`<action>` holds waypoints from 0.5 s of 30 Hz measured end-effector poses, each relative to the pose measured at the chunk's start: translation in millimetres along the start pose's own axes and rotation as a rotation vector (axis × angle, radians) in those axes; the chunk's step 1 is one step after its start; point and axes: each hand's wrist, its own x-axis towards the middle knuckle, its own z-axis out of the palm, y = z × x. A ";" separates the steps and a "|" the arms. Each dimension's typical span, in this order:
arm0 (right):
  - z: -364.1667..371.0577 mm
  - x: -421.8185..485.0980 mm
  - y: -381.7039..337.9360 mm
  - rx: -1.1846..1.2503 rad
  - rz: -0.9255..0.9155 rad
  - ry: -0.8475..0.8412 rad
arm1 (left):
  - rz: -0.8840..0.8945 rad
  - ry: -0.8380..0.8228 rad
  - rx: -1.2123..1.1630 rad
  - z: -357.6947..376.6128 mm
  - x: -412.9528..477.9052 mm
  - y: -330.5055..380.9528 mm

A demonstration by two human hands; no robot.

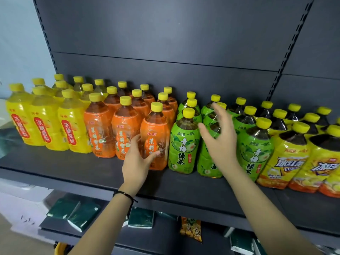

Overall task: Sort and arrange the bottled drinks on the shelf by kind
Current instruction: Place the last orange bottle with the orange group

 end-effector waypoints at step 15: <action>52.7 12.2 7.7 0.014 0.215 -0.193 | 0.071 0.140 0.236 5.3 6.9 3.8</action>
